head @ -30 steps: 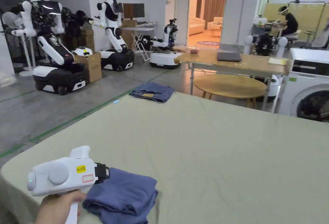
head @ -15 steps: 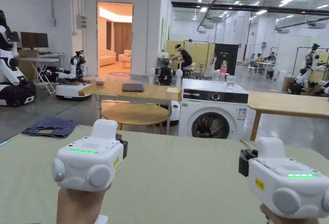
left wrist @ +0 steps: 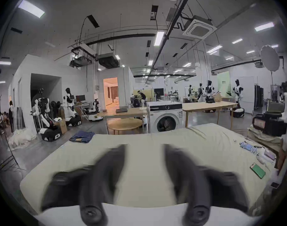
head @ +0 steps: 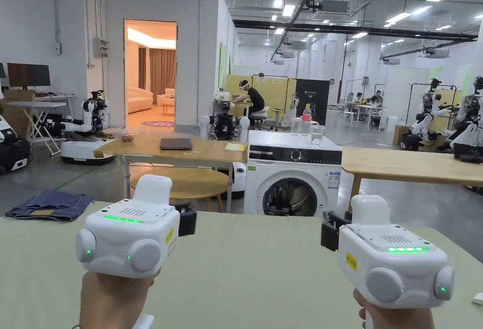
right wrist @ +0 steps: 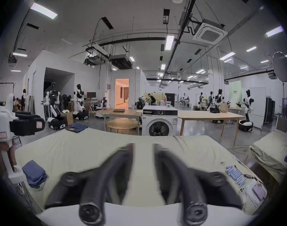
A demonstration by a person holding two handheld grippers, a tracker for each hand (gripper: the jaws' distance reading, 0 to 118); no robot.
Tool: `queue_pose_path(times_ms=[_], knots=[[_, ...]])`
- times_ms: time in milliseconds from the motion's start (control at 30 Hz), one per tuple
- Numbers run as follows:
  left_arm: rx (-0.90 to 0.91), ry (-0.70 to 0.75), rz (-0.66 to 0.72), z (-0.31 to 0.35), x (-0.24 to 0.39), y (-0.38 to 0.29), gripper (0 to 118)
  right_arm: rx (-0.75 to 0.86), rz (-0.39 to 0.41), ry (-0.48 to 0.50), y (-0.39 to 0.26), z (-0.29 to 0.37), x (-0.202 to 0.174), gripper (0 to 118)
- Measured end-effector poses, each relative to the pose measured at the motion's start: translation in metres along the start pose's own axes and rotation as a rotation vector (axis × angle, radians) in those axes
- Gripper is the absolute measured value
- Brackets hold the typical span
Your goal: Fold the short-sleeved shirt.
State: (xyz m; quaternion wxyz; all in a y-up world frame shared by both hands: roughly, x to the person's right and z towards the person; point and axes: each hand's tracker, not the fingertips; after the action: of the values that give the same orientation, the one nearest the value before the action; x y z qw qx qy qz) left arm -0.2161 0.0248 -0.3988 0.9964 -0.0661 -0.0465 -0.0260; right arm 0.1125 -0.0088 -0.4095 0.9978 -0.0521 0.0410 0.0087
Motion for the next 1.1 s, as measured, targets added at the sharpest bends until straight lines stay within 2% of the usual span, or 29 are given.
queue_pose_path(times_ms=[33, 67, 100, 267, 633, 800, 933, 1100], knots=[[-0.006, 0.0, -0.003, -0.001, 0.001, -0.001, 117, -0.008, 0.004, 0.002, 0.0, -0.001, -0.001, 95], [-0.006, 0.0, -0.006, -0.001, 0.001, -0.002, 118, -0.013, 0.008, 0.001, 0.0, -0.001, -0.001, 109], [0.011, 0.004, -0.013, 0.002, 0.002, -0.005, 118, -0.01, 0.014, 0.01, 0.0, -0.001, -0.002, 112], [0.027, 0.003, 0.008, 0.003, 0.003, 0.0, 118, 0.038, 0.049, 0.009, 0.004, 0.003, -0.009, 112], [0.042, 0.017, 0.028, 0.01, 0.0, 0.001, 118, 0.052, 0.023, 0.019, 0.009, 0.006, -0.009, 112], [0.038, 0.007, 0.037, 0.012, 0.001, 0.001, 118, 0.05, 0.035, -0.057, 0.012, 0.001, -0.017, 112], [0.045, 0.001, 0.039, 0.015, 0.002, 0.003, 118, 0.023, 0.024, -0.049, 0.018, 0.0, -0.022, 112], [0.042, -0.005, 0.044, 0.016, 0.002, 0.003, 118, -0.021, 0.018, -0.118, 0.018, -0.002, -0.03, 112]])
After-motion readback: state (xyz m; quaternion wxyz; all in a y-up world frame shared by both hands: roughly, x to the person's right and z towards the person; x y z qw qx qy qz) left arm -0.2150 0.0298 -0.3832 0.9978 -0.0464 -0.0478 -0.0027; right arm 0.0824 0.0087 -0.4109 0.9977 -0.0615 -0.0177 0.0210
